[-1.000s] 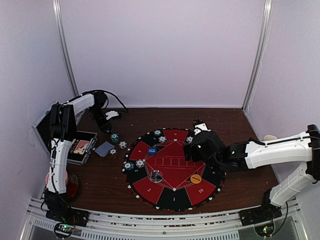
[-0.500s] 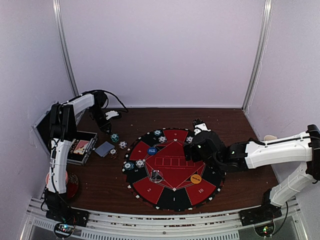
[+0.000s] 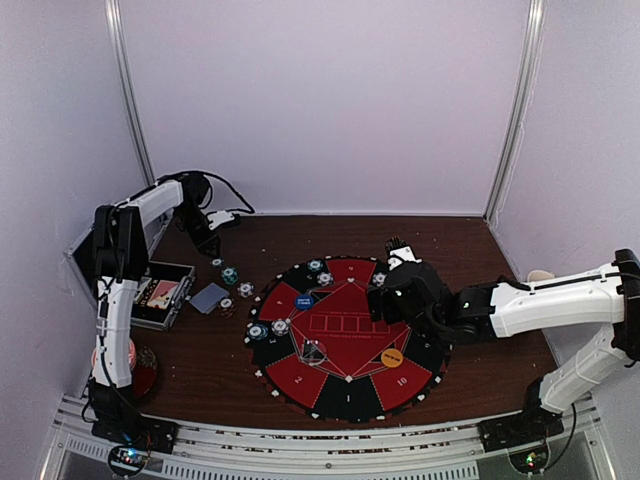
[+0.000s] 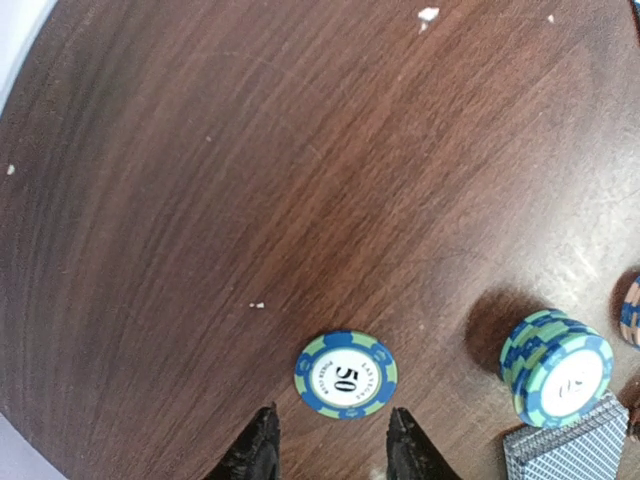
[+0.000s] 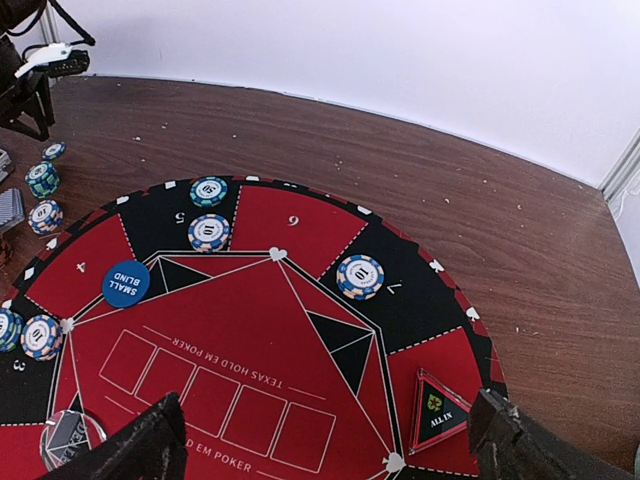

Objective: Distribute texas hold em gaming equipment
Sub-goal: Pick up the pile of poker chips from the pile of poker chips.

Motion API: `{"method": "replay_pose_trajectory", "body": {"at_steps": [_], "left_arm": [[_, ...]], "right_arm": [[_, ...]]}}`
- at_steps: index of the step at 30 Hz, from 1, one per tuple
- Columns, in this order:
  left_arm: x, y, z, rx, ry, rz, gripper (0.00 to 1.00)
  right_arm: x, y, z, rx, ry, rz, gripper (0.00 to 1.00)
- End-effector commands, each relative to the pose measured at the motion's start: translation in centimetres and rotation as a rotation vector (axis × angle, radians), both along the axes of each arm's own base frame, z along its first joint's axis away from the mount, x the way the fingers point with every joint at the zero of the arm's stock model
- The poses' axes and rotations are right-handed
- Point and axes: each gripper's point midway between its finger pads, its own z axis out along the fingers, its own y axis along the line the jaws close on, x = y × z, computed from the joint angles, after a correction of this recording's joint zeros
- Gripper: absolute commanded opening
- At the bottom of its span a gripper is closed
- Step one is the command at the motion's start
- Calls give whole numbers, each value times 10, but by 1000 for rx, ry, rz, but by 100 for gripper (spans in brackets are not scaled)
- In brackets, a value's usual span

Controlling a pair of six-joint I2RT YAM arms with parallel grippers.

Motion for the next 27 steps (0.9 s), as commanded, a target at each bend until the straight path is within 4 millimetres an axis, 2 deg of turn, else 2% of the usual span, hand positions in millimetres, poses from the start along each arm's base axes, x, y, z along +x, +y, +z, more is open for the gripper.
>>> {"method": "replay_pose_trajectory", "body": {"at_steps": [1, 3, 10, 15, 20, 27], "left_arm": [[8, -4, 41, -48, -82, 4, 38], [5, -7, 46, -71, -80, -4, 41], [-9, -25, 70, -173, -90, -35, 65], [-37, -37, 58, -167, -38, -82, 76], [-54, -42, 40, -161, -2, -101, 88], [-64, -51, 8, -133, 43, -114, 90]], "right_arm": [[1, 1, 21, 36, -36, -13, 99], [1, 1, 21, 35, -36, -15, 99], [1, 2, 20, 32, -35, -11, 99], [1, 2, 21, 33, -36, -12, 99], [-1, 2, 24, 39, -39, -9, 99], [-1, 1, 25, 41, -42, -10, 99]]}}
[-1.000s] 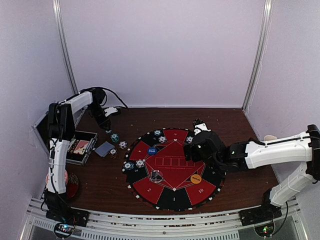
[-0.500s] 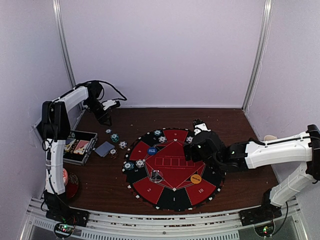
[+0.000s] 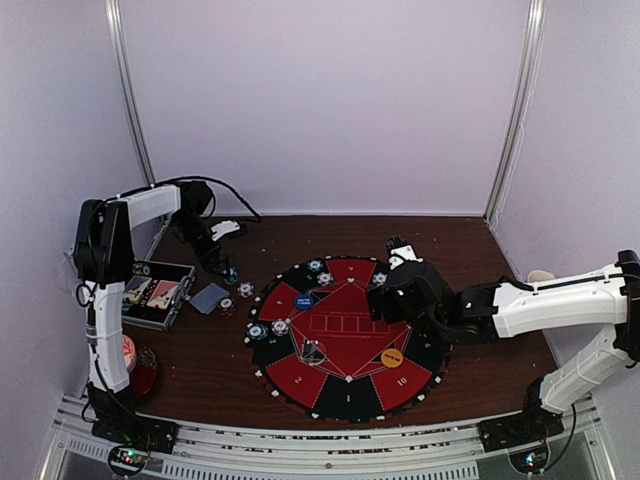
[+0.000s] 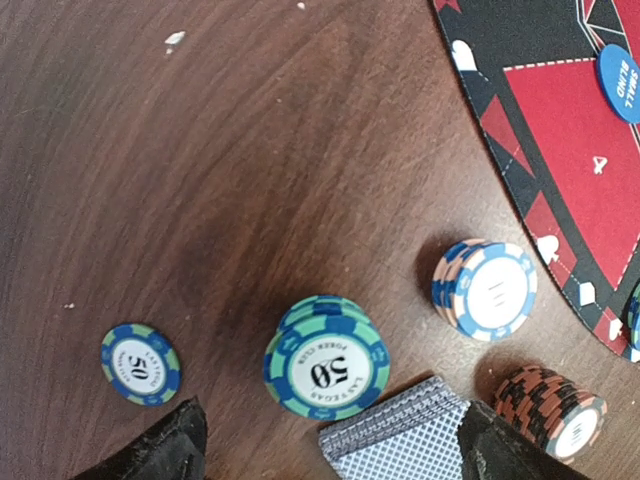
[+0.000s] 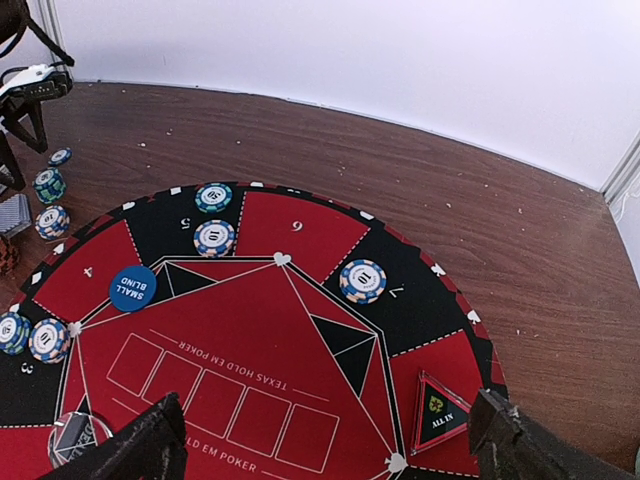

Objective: Distribute texas hold em gaming equipment
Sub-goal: Pick up the pile of poker chips from the pile of poker chips.

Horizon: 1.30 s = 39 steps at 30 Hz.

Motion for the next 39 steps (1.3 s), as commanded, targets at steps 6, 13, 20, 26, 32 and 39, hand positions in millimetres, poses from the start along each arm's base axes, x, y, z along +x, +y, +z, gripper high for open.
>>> {"method": "replay_pose_trajectory", "body": {"at_steps": [6, 13, 20, 26, 32, 39], "left_arm": [[14, -12, -16, 3, -44, -5, 90], [18, -13, -27, 8, -29, 1, 85], [20, -15, -33, 4, -21, 0, 73], [18, -15, -32, 1, -18, -3, 64], [20, -16, -25, -3, -32, -6, 66], [20, -17, -21, -10, -40, -7, 63]], "right_arm": [[1, 1, 19, 25, -33, -14, 99], [1, 1, 19, 26, -32, -12, 99], [0, 2, 17, 23, -31, -10, 99], [1, 3, 17, 22, -31, -10, 99], [0, 3, 18, 23, -31, -10, 99], [1, 2, 18, 22, -31, -10, 99]]}}
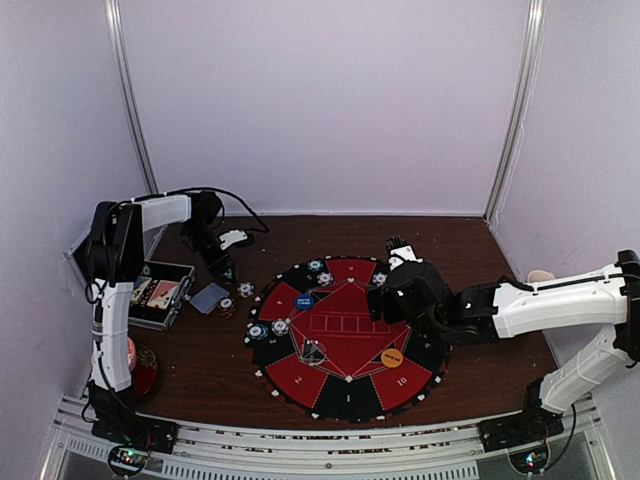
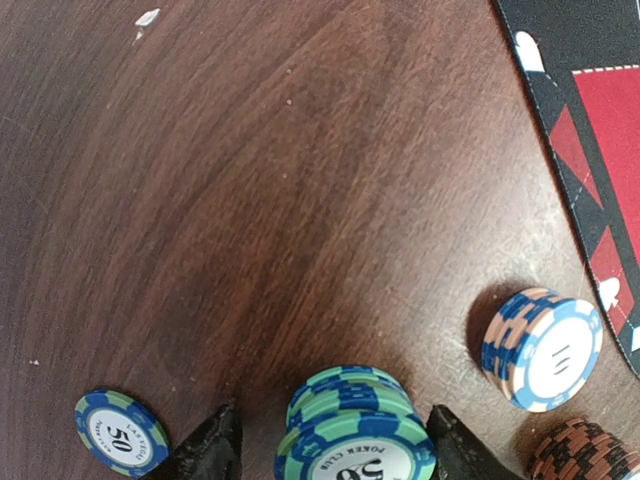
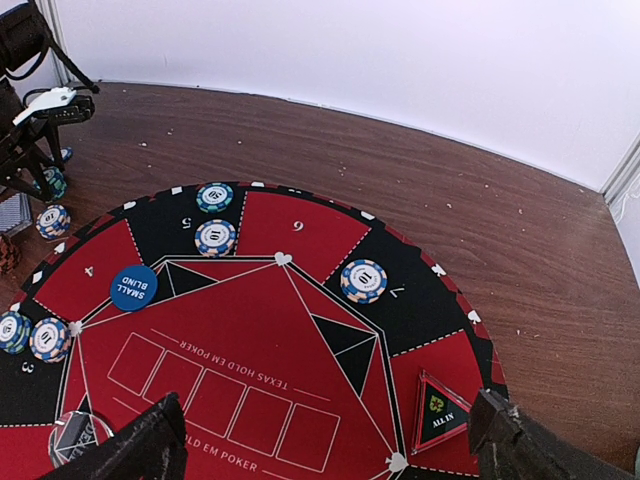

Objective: Distribute texas hold em gaming equipment
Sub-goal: Pick up the pile of poker chips from the pile of poker chips.

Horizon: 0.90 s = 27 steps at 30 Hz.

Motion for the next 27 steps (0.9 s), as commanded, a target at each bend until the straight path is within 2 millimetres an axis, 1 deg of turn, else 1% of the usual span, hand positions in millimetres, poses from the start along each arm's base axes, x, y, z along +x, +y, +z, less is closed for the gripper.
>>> {"method": "replay_pose_trajectory", "body": {"at_steps": [1, 7, 13, 16, 18, 19, 21, 23, 25, 27], "left_arm": [[10, -7, 17, -26, -52, -9, 63], [9, -7, 17, -21, -50, -11, 59], [8, -8, 21, -29, -52, -12, 52], [7, -8, 27, -30, -60, -14, 44], [7, -8, 32, -33, -69, -14, 42], [7, -8, 34, -33, -73, -15, 36], [7, -8, 38, -33, -81, -15, 29], [6, -8, 42, -34, -86, -16, 24], [4, -8, 44, -35, -89, -17, 23], [4, -9, 47, -33, -95, -21, 20]], "right_arm": [[1, 2, 18, 24, -30, -10, 99], [1, 2, 17, 22, -29, -10, 99], [1, 2, 17, 23, -29, -10, 99], [1, 2, 17, 22, -29, -9, 99], [1, 2, 18, 24, -30, -11, 99], [1, 2, 18, 23, -29, -10, 99], [1, 2, 18, 25, -30, -10, 99], [1, 2, 18, 24, -30, -10, 99], [1, 3, 17, 22, -29, -10, 99], [1, 3, 17, 24, -29, -10, 99]]}}
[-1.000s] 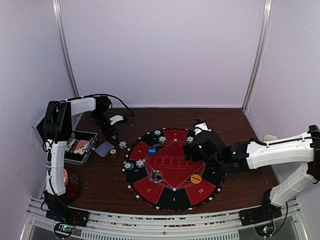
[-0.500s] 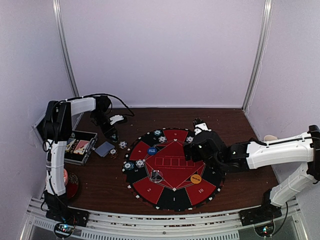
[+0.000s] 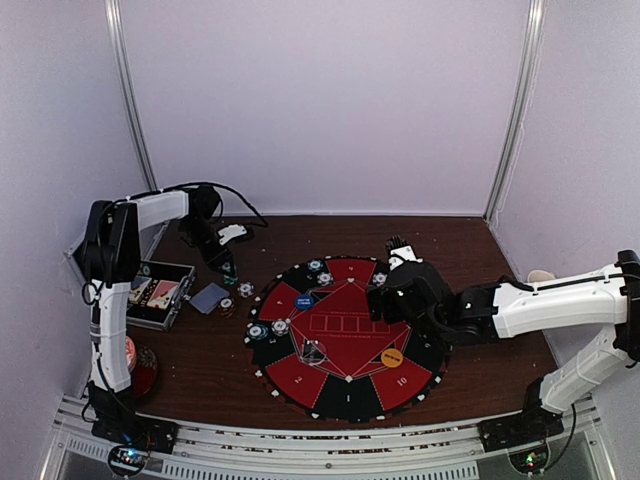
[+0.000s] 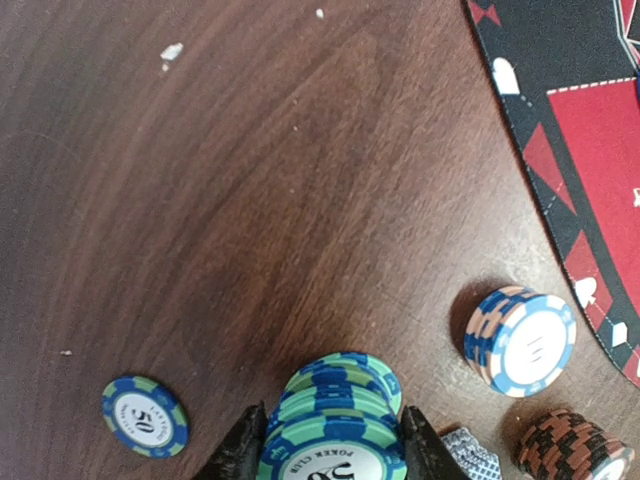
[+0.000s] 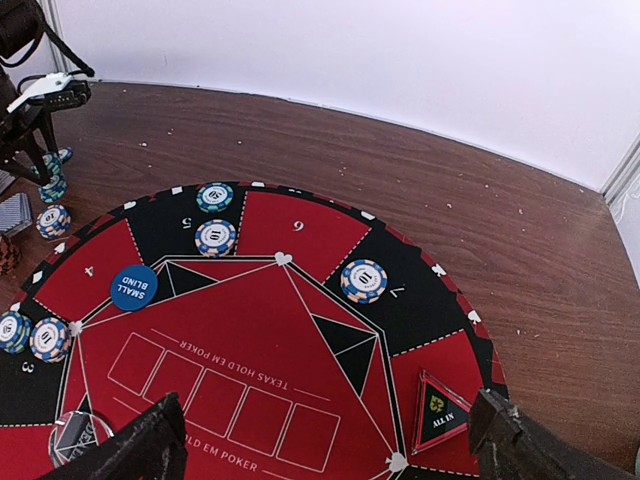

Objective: Distribute texas hold em gaming equipment
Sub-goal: Pick up the pile of poker chips from the pile of poker chips, then place the poker chips pile at the community card area.

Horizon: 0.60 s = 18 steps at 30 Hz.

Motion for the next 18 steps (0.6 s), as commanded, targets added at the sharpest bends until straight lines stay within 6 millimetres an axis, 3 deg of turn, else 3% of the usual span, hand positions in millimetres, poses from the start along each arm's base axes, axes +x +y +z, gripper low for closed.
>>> {"method": "replay_pose_trajectory", "body": {"at_steps": [1, 10, 18], "left_arm": [[1, -7, 32, -22, -67, -18, 19], [-5, -21, 49, -27, -94, -34, 11], [-31, -79, 62, -51, -106, -130, 11]], "right_arm": [[1, 3, 17, 24, -29, -10, 99], [1, 3, 17, 23, -31, -12, 99], [2, -1, 18, 26, -36, -29, 100]]}}
